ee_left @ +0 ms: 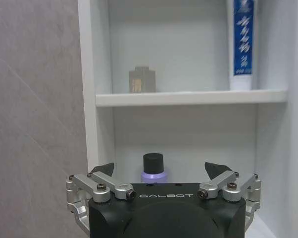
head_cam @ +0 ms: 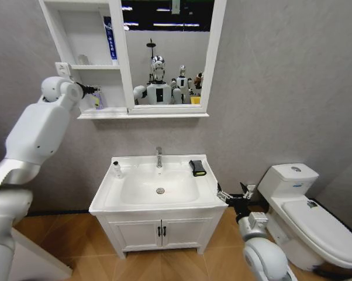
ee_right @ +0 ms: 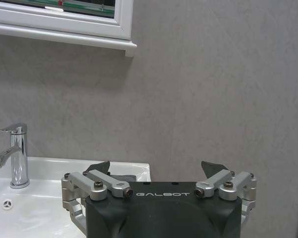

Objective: Move facial cleanser and shampoo from washbasin to cabinet, then wipe washbasin with towel.

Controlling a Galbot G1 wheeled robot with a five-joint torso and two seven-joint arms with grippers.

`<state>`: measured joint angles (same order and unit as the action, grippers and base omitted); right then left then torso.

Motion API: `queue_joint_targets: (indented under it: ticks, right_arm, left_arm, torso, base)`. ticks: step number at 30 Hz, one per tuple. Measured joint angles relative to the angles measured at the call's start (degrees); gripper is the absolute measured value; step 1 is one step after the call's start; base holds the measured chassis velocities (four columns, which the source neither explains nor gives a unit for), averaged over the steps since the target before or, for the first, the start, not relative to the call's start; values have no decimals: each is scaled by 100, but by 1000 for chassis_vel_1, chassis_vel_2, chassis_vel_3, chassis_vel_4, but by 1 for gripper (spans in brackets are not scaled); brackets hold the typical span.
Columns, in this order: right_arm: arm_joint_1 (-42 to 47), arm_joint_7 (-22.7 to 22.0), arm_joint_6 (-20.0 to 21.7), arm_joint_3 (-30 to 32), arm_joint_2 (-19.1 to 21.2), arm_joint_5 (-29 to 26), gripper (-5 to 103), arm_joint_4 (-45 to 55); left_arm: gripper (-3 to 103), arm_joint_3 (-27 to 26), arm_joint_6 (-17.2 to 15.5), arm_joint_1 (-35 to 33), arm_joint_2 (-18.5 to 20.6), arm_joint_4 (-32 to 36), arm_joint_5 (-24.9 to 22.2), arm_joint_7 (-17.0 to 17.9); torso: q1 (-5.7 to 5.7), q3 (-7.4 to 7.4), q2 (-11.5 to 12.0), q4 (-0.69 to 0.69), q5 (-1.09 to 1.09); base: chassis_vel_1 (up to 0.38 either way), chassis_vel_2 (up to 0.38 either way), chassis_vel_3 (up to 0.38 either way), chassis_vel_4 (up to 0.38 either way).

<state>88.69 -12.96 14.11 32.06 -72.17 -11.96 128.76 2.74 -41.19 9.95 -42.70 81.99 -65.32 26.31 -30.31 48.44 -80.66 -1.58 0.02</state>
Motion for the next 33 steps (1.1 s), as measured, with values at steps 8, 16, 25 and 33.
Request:
queue_joint_targets:
  ticks: [8,16,25,33]
  right_arm:
    - [-14,3,3,-25,1,7,100,-16]
    - [40,18,-8,-81,-57,97,100,-45]
    - [122,69,-11,-48,-120,160,100,-34]
    - [137,62,-16,-39,-167,168,100,-60]
  left_arm:
    - [100,-1051,102,-2230,799,2182,-307,554]
    - [100,-1879,885,-4743,282,2584,915,554]
    - [100,-1835,2132,-5627,-1168,1486,2500,-54]
    - [100,-1816,2583,-5875,-1744,776,3310,-480]
  torso:
    - [0,0,0,0,-2]
    - [0,0,-1,0,1]
    - [-1,1,0,-2,1]
    - [-1,1,0,0,1]
  base:
    - [0,0,0,0]
    - [0,0,0,0]
    - [0,0,0,0]
    - [0,0,0,0]
